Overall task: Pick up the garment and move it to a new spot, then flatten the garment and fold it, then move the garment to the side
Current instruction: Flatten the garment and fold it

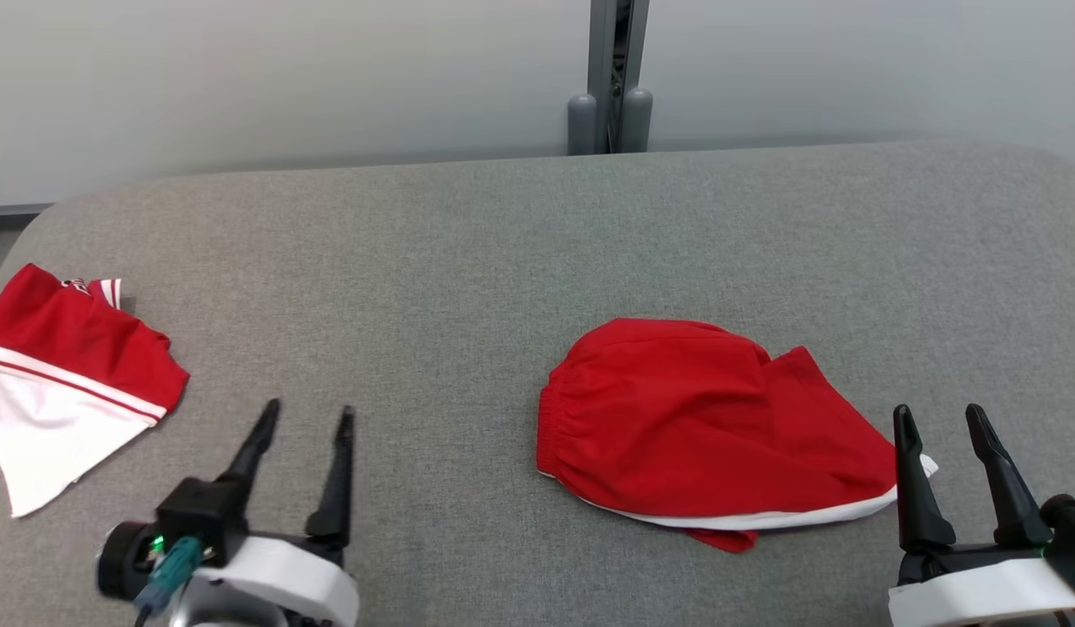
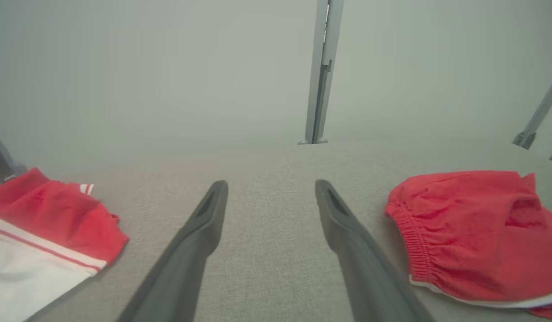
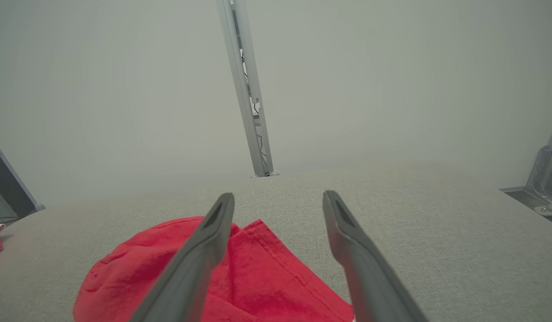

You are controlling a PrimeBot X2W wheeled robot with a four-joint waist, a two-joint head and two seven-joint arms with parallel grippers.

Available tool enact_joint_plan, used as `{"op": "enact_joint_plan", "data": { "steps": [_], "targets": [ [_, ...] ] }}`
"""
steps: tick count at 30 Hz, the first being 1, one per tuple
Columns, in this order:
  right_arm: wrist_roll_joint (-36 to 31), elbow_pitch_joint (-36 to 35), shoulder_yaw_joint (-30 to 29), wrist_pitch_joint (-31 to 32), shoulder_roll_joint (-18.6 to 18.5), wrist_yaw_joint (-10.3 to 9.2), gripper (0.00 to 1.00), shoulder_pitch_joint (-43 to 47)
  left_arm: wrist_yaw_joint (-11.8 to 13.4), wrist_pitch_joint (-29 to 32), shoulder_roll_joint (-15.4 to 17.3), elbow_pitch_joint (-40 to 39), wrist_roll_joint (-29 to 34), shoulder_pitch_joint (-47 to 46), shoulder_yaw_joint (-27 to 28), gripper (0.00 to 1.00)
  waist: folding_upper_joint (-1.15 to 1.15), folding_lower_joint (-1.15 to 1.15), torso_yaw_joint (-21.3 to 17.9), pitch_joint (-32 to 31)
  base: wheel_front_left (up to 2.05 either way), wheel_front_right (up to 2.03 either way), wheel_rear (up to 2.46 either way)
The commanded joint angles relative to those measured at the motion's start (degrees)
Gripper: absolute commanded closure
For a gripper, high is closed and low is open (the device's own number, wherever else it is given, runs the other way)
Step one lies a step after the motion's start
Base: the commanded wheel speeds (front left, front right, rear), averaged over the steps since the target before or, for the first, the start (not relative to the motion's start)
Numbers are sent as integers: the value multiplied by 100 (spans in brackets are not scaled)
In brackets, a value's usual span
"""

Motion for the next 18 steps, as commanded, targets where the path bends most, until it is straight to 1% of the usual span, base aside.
{"op": "enact_joint_plan", "data": {
  "steps": [1,5,9,12,15,18],
  "targets": [
    [5,-20,1,44,-16,4,0,-60,-102,89,40,-33,32,-155,-72,0,0,0,-31,52,0,0,0],
    [-16,-21,96,77,-16,4,0,-110,-631,697,0,-5,-45,-423,-644,0,0,0,-186,209,0,0,0],
    [14,9,209,51,-18,4,0,-199,-1138,1361,-53,265,-117,-720,-1206,0,0,0,-435,408,0,0,0],
    [74,51,252,-15,-19,4,0,-261,-1387,1719,-117,524,-231,-920,-1413,0,0,0,-627,567,0,0,0],
    [127,97,261,-80,-18,4,0,-329,-1537,1913,-127,751,-332,-1090,-1461,0,0,0,-810,719,0,0,0],
    [166,143,276,-141,-17,4,0,-392,-1624,2021,-87,926,-385,-1250,-1443,0,0,0,-967,862,0,0,0]
  ]
}}
